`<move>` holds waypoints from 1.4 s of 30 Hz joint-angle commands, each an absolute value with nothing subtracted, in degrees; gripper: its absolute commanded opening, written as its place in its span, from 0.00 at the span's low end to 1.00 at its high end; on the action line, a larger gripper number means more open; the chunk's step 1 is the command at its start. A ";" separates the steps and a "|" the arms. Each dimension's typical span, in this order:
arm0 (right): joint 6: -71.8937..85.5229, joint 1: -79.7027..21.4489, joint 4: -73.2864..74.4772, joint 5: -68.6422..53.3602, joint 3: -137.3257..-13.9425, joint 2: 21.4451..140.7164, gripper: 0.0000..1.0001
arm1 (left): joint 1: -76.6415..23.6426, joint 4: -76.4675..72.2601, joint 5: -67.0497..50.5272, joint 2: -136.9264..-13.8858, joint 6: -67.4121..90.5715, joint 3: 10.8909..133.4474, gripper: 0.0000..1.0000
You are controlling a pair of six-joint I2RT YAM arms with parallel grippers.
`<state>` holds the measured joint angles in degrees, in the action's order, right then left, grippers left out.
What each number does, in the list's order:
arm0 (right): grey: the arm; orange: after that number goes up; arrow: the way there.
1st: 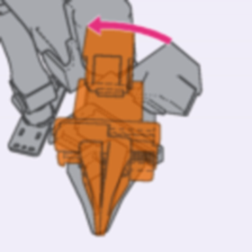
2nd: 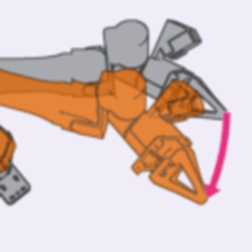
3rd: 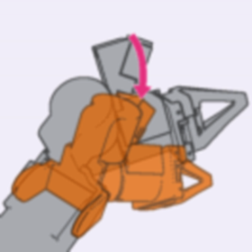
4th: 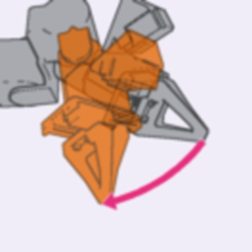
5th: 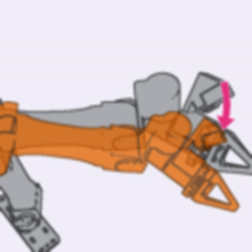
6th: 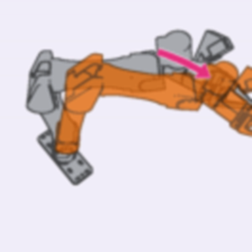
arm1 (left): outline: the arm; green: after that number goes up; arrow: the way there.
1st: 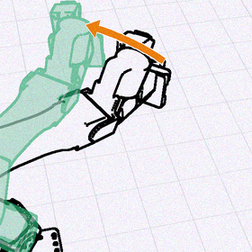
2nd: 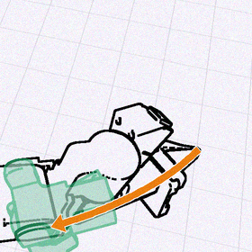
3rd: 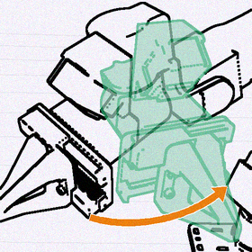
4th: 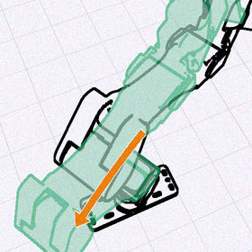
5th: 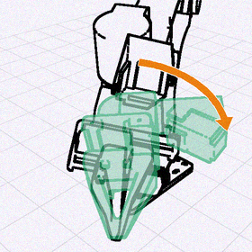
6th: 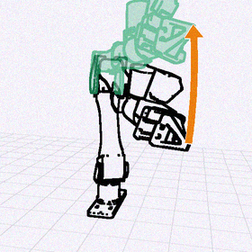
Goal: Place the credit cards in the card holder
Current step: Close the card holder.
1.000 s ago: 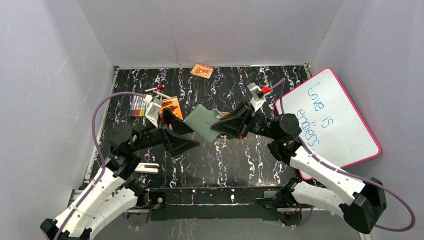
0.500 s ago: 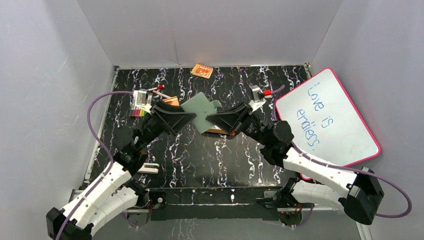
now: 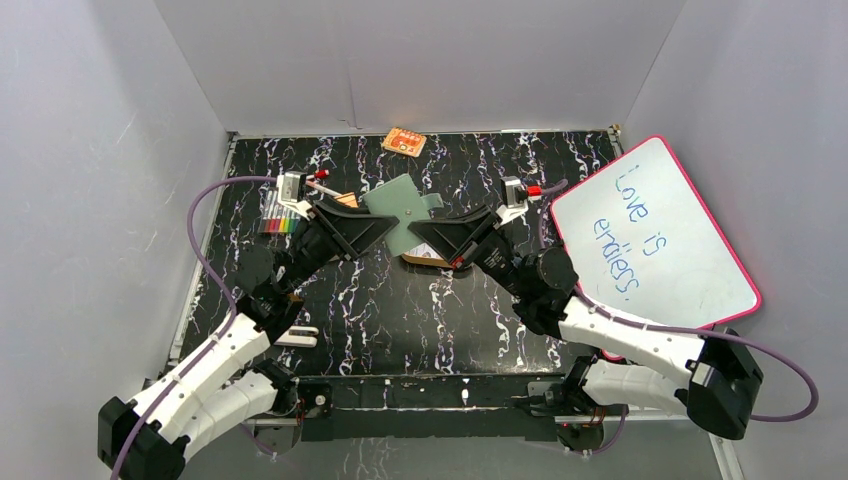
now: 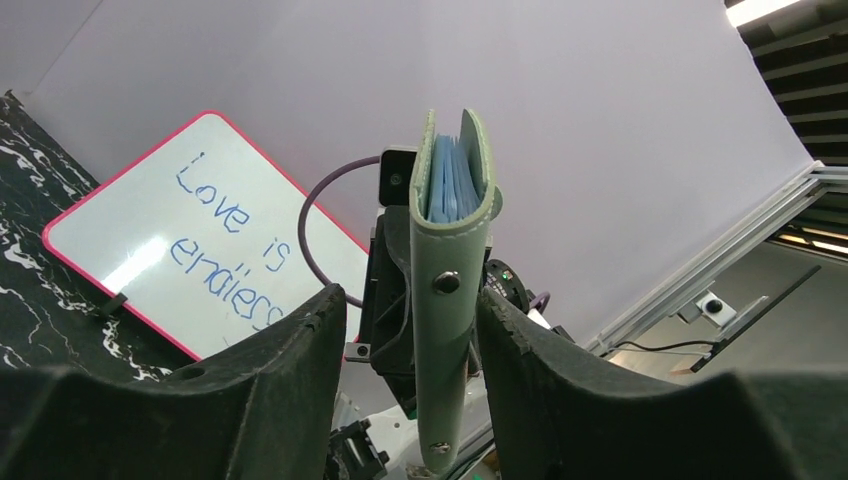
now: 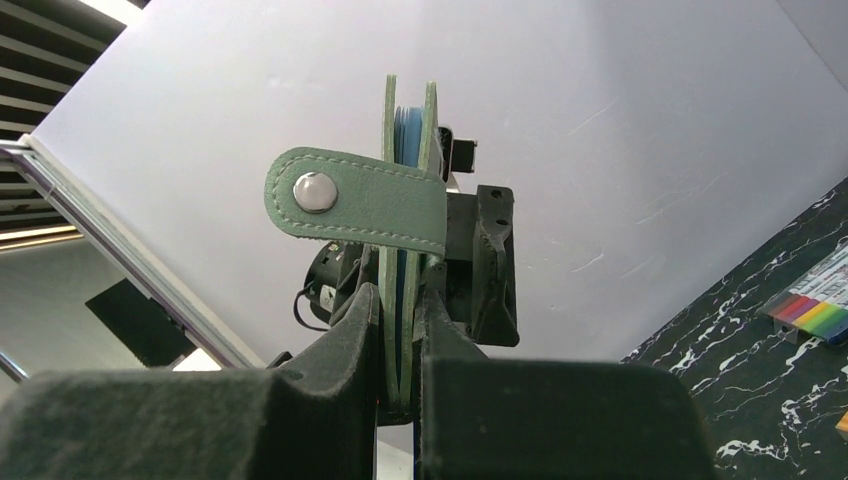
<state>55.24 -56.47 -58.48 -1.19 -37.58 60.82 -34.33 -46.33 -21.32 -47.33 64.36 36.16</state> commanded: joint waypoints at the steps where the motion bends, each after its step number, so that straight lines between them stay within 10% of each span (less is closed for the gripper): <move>1: 55.79 -57.24 -65.76 2.67 -37.06 61.11 0.00 | -34.69 -50.09 -22.46 -47.96 66.23 38.72 0.48; 24: 55.14 -57.74 -63.68 1.44 -37.07 61.13 0.00 | -35.33 -51.06 -24.05 -47.44 65.93 37.81 0.00; 29: 45.94 -57.74 -32.43 -1.19 -44.74 52.46 0.65 | -35.33 -40.24 -17.96 -41.82 61.33 38.35 0.00; 37: 31.02 -57.73 17.27 7.12 -62.60 49.82 0.94 | -35.33 4.55 -11.09 -40.05 44.90 49.99 0.00; 42: 29.08 -57.74 24.00 12.73 -66.13 50.68 0.99 | -35.33 10.98 -10.90 -39.17 42.68 50.54 0.00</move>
<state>34.63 -57.52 10.37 7.66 -64.62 50.22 -35.16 0.47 -11.90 -40.18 47.81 49.25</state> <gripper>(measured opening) 0.984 0.137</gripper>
